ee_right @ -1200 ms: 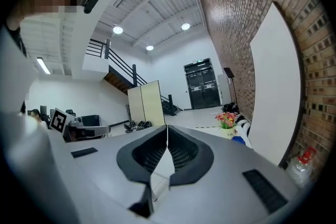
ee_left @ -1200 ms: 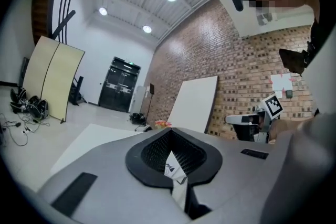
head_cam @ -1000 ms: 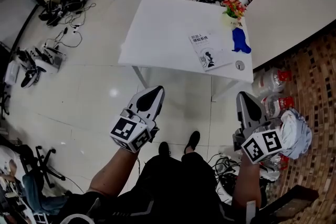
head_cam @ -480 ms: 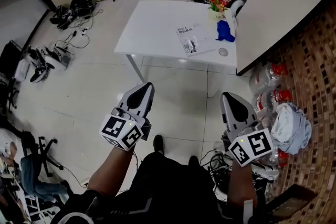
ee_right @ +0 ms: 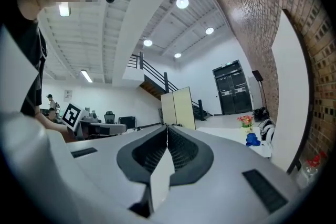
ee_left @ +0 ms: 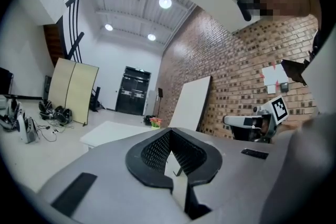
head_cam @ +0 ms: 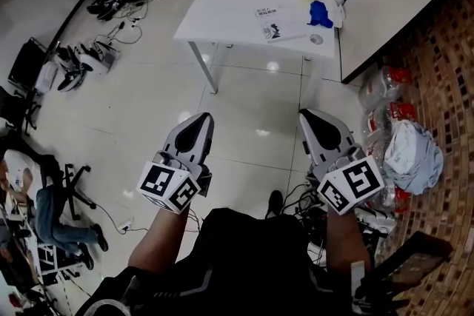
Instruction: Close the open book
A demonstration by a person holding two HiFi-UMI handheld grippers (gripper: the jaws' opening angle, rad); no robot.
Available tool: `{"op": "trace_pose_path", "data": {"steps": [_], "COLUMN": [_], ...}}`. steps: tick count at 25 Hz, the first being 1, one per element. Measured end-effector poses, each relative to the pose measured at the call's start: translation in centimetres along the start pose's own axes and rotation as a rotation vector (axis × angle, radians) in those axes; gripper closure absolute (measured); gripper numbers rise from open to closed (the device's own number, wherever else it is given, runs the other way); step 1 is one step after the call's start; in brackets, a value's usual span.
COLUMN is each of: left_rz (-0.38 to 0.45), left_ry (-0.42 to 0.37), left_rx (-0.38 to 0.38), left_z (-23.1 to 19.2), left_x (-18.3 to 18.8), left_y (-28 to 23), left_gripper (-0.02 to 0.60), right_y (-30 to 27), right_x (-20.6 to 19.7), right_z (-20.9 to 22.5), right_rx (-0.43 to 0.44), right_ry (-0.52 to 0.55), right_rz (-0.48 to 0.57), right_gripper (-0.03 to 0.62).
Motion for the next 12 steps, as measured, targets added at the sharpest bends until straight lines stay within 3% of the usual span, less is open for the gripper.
{"op": "trace_pose_path", "data": {"steps": [6,12], "left_rz": [0.006,-0.019], "left_ry": [-0.032,-0.029], "left_rx": [-0.035,-0.140], "left_z": [0.8,0.2], "left_x": [-1.4,-2.8], "left_y": [7.4,16.6], "left_gripper": [0.586,0.586], "right_y": [1.8,4.1], "right_x": [-1.1,-2.9], "right_z": [-7.5,-16.8], "right_rx": [-0.019,-0.124], "right_ry": [0.015,-0.037], "right_rz": [-0.024,-0.029], "right_gripper": [0.591,0.589]}}
Point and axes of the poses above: the fingertips, and each gripper's own axes: y backward along the fingers, z to its right, x out of its top, the point moved 1 cm from there along y, backward along the fingers, and after that the axes turned 4 degrees about -x, right-handed, at the moved point
